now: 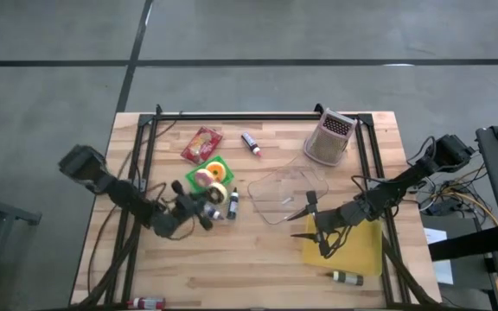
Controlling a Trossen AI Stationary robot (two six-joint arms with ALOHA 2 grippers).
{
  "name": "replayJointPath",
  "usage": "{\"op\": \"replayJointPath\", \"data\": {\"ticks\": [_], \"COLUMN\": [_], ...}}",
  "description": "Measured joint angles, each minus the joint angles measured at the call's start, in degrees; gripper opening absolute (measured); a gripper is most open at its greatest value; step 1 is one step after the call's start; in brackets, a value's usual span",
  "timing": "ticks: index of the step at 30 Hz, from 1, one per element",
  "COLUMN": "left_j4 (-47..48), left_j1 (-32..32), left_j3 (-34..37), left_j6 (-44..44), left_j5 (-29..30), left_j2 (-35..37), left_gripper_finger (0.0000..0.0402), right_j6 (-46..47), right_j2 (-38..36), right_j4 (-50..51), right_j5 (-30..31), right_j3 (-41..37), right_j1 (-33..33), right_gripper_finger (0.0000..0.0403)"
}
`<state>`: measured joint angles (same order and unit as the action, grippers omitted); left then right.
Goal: Pick & Place Food Item
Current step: Put the black donut into the green bin
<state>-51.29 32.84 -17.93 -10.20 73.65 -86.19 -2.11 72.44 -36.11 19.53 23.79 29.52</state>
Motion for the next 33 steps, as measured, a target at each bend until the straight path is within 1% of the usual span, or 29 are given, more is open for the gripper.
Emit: {"op": "replayJointPath", "data": {"ticks": [3, 5, 7, 9, 15, 20, 23, 26, 33], "left_j4": [8.4, 13.6, 18.7, 21.7, 25.6, 33.9, 37.4, 38.3, 38.4], "left_j1": [-3.6, -6.3, -8.5, -9.6, -11.1, -11.8, -12.2, -12.4, -14.8], "left_j3": [2.8, 3.9, 4.4, 4.4, 4.4, 4.4, 4.4, 4.4, 4.9], "left_j6": [-5.9, -9.7, -12.8, -14.1, -14.2, -18.8, -21.6, -21.8, -21.8], "left_j5": [-1.7, -4.7, -7.2, -8.1, -8.1, -8.3, -8.3, -8.9, -13.3], "left_j2": [5.1, 8.1, 10.2, 11.4, 11.6, 11.6, 11.6, 11.6, 11.6], "left_gripper_finger": [0.0008, 0.0008, 0.0008, 0.0008, 0.0008, 0.0008, 0.0008, 0.0008, 0.0009], "right_j6": [0.0, 0.0, 0.0, 0.0, 0.0, 0.0, 0.0, 0.0, 0.1], "right_j2": [0.0, 0.0, 0.0, 0.0, 0.0, 0.0, 0.0, 0.0, 0.0], "right_j4": [-0.1, -0.1, -0.2, -0.2, -0.2, -0.2, -0.2, -0.2, -0.2], "right_j5": [0.0, 0.0, 0.0, 0.0, 0.0, -0.1, -0.1, -0.1, -0.1], "right_j3": [0.0, 0.0, 0.0, 0.0, 0.0, 0.0, 0.0, 0.0, 0.0], "right_j1": [0.0, 0.0, 0.0, 0.0, 0.0, 0.0, 0.0, 0.0, 0.0], "right_gripper_finger": [0.0214, 0.0214, 0.0214, 0.0214, 0.0214, 0.0214, 0.0214, 0.0214, 0.0214]}}
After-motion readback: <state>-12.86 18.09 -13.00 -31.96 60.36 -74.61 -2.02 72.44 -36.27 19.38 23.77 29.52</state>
